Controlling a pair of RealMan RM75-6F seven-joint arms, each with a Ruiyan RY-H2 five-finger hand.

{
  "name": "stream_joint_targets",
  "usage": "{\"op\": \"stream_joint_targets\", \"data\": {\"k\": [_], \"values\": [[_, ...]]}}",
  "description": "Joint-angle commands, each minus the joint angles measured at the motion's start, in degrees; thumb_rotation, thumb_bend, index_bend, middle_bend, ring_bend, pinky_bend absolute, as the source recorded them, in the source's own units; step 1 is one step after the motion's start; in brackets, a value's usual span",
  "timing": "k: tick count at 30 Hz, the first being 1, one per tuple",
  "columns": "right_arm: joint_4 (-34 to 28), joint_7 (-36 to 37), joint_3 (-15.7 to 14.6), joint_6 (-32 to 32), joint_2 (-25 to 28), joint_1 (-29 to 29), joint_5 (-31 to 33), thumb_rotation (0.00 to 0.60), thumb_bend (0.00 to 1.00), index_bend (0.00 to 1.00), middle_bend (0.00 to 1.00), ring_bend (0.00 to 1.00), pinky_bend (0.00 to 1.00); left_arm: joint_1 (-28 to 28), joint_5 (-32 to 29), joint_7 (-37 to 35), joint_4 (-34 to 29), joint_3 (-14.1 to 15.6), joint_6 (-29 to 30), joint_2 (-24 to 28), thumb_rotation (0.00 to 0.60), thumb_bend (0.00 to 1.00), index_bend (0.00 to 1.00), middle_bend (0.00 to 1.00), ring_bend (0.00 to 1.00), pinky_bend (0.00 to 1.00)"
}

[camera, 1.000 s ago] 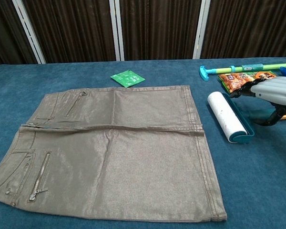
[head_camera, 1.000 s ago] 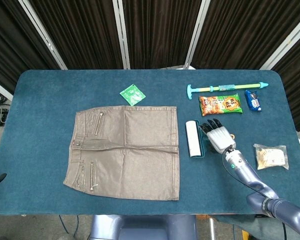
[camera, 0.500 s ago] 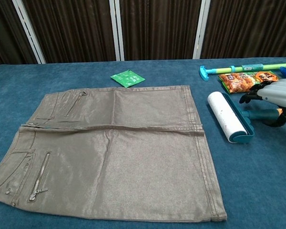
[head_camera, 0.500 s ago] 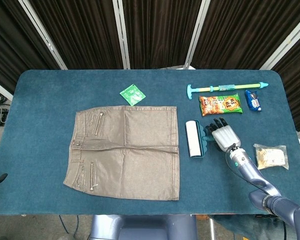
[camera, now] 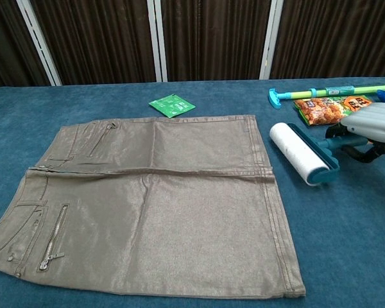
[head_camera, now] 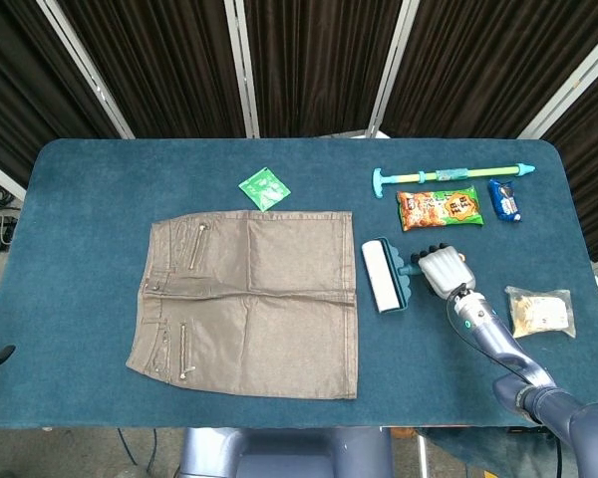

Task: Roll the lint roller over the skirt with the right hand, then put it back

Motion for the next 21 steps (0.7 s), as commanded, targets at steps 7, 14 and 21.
{"op": "stream_joint_targets", "data": {"k": [7,14,21], "values": [[1.7,5.36,-1.45,5.91,0.77,-0.36,-3.3,0.6,0.8,0.42,0.51,0.4,0.43,0.08,0.57,-0.61,-0.16,0.14,0.22,0.28,0.6,0.0,0.0,0.0,0.0,0.0],[-5.26,2.67,-0.6,11.87,4.96,0.17,-5.28,0.6,0.81,0.42,0.51,0.4,0.43,0.47,1.69,-2.44,-0.63,0.29,1.06,1.22,0.6,0.0,0.0,0.0,0.0,0.0],[-21.26,-10.42,-0.08,13.81,11.16,3.99,-10.27,0.6,0.81,0.42,0.51,0.4,0.43,0.58,2.87,-3.53,-0.89,0.64,1.31,1.77,0.6,0.0,0.0,0.0,0.0,0.0]]}}
